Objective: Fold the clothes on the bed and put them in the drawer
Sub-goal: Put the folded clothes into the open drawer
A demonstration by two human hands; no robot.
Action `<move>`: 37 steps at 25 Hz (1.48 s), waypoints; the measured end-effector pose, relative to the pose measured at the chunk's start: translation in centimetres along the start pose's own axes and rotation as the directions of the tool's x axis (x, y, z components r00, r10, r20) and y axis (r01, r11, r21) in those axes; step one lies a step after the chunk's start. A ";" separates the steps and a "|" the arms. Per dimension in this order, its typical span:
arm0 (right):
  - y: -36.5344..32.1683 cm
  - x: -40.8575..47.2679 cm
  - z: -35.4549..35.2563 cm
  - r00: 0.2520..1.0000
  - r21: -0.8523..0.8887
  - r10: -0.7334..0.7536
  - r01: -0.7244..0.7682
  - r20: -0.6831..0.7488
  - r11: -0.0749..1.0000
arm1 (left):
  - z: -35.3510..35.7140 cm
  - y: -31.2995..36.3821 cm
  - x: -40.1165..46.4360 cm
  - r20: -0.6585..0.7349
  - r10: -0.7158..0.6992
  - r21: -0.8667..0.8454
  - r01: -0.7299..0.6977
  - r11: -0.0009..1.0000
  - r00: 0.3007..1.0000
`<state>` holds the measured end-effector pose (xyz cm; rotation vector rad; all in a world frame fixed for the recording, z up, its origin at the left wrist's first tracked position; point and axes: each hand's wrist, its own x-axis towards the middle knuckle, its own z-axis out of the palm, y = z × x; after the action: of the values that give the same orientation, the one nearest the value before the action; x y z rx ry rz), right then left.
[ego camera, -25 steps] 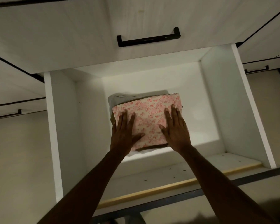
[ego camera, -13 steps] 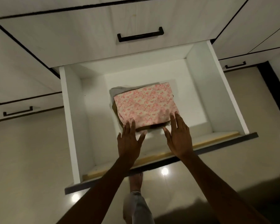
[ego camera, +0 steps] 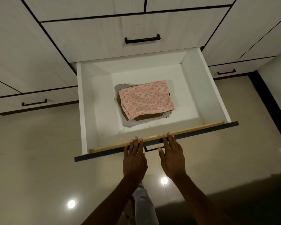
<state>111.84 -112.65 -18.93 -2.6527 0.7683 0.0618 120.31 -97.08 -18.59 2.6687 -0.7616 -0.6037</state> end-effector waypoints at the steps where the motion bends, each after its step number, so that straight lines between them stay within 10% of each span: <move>1: 0.2 -0.5 0.2 1.000 -0.014 -0.006 0.006 0.010 1.000 | 0.2 0.0 -0.5 -0.004 -0.011 0.018 0.011 1.000 1.000; 18: 0.4 -0.1 -0.2 0.977 -0.234 -0.004 0.054 0.211 0.971 | -0.4 1.8 -1.7 0.259 -0.199 0.196 0.150 0.969 0.945; 37: -5.4 19.3 -1.8 0.980 -0.220 -0.024 0.069 0.199 0.973 | -8.9 -1.2 15.7 0.183 -0.162 0.137 0.139 0.981 0.970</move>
<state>130.96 -118.87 -18.19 -2.8206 0.6680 0.4142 137.11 -103.34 -16.26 2.8297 -0.6684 -0.8932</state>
